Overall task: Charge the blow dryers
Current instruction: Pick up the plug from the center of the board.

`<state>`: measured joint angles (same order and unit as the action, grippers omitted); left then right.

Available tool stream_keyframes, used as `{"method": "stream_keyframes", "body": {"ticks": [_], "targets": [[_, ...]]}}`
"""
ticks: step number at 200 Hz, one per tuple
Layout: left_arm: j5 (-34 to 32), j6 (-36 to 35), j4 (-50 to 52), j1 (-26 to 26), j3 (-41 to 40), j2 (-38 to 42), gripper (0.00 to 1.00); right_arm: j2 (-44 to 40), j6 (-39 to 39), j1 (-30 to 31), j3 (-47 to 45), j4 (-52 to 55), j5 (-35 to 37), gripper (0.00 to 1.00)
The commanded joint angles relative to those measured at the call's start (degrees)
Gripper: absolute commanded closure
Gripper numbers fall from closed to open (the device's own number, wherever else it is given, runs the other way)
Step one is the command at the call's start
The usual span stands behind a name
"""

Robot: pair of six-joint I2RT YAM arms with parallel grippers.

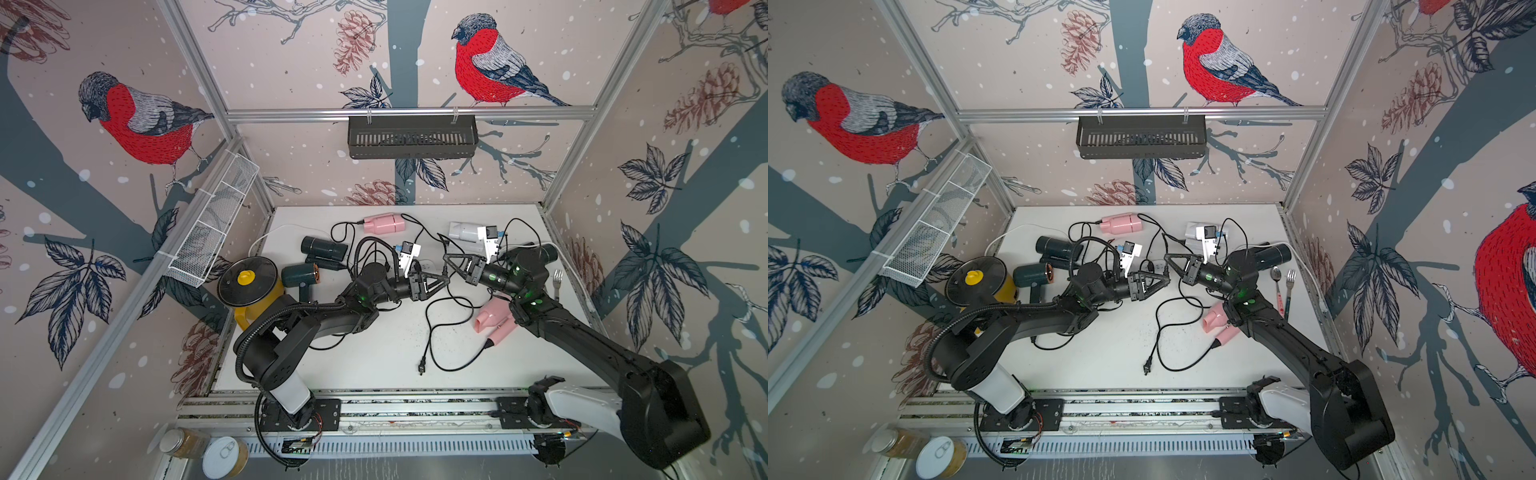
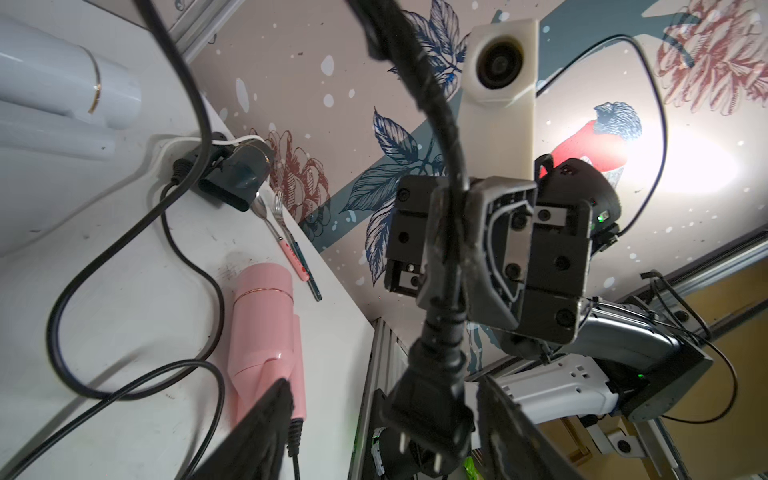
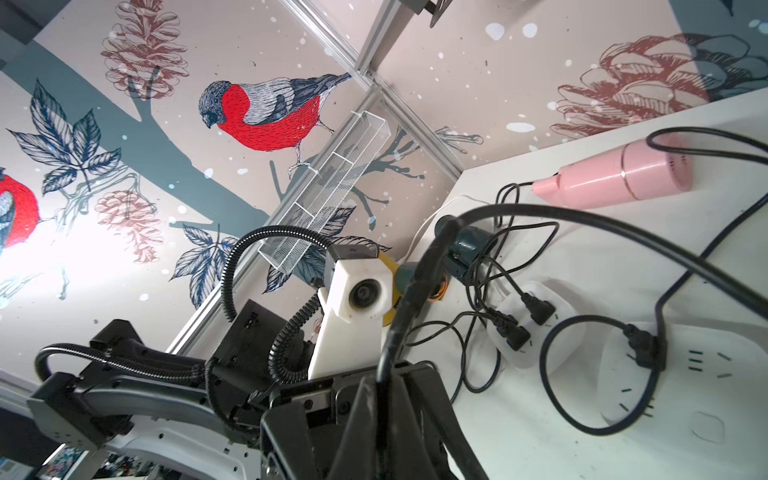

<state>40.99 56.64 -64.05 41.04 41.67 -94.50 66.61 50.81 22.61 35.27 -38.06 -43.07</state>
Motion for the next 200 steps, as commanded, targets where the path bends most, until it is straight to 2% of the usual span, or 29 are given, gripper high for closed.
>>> {"method": "stream_keyframes", "body": {"ticks": [1,86,121,149,200], "targets": [[4.01,3.28,-8.56,0.03,0.45,-0.25,0.34,-0.17,3.52,-0.02,0.06,-6.20,-3.73,0.94],[11.68,10.51,-15.60,0.02,1.02,1.08,0.43,0.67,10.30,-2.25,-0.02,-14.94,-10.14,0.94],[11.54,10.61,-14.44,0.01,1.44,1.36,0.47,0.79,11.24,-2.22,0.15,-16.36,-10.83,0.94],[11.15,10.46,-12.97,0.01,2.31,1.07,0.55,0.78,11.67,-2.12,0.02,-16.73,-10.83,0.94],[10.35,10.02,-11.98,0.01,2.85,0.63,0.64,0.62,12.66,-2.04,-0.74,-18.21,-10.89,0.94]]}}
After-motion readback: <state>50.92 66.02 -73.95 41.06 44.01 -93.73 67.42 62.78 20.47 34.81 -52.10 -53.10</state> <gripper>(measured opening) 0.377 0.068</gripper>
